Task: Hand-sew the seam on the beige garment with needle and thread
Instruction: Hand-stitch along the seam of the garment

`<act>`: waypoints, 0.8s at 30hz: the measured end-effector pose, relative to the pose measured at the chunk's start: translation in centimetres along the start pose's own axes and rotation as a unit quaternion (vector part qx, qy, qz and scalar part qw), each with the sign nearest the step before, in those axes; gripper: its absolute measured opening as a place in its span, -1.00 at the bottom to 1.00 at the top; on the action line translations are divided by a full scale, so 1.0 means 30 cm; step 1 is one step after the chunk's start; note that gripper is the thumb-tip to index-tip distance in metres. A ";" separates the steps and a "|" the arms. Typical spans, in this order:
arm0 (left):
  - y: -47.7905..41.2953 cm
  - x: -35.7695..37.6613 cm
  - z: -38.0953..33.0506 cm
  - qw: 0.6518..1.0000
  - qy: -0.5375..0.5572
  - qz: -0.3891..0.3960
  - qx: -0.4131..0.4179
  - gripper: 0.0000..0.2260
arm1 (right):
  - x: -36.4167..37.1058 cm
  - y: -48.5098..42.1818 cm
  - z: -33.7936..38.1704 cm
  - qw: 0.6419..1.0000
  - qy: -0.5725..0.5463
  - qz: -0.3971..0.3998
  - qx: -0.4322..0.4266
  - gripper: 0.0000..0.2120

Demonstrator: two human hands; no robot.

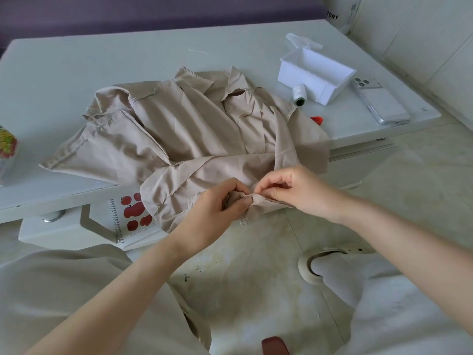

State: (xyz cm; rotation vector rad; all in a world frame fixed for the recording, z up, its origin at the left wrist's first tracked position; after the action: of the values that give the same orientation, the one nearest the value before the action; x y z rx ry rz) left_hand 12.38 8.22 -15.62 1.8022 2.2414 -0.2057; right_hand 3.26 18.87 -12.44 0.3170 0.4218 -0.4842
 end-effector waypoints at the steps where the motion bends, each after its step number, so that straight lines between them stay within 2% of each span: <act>1: 0.002 0.005 -0.004 1.000 -0.005 0.010 -0.002 -0.91 | -0.001 0.000 -0.001 1.000 -0.012 0.003 0.007 -0.78; 7: 0.007 0.007 -0.027 1.000 0.009 0.023 -0.011 -0.84 | -0.004 0.001 -0.036 0.985 -0.150 -0.016 0.079 -0.89; 14: 0.018 0.012 -0.030 0.994 0.077 0.054 -0.059 -0.78 | -0.011 0.001 -0.067 0.957 -0.235 -0.064 0.157 -0.90; 19: 0.024 0.014 -0.028 0.991 0.089 0.065 -0.074 -0.77 | 0.005 0.005 -0.070 0.940 -0.277 -0.044 0.195 -0.90; 21: 0.022 0.016 -0.032 0.991 0.088 0.062 -0.074 -0.89 | 0.017 0.005 -0.076 0.929 -0.300 -0.034 0.215 -0.91; 24: 0.017 0.012 -0.026 0.994 0.071 0.049 -0.067 -0.89 | 0.024 0.006 -0.080 0.924 -0.309 -0.021 0.225 -0.91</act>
State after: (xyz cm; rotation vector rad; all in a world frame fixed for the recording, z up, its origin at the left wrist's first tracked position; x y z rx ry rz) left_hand 12.72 8.87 -14.95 1.9021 2.1926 0.0925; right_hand 3.16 19.67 -14.82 0.5737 -0.3092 -0.6923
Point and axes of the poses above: each hand's wrist, its own y-axis away from the middle knuckle, its own x-axis out of the palm, z = x × y, the point moved 6 cm from there along -y, towards the middle knuckle, and after that the axes turned 1 degree about -z, right-handed, at the moved point
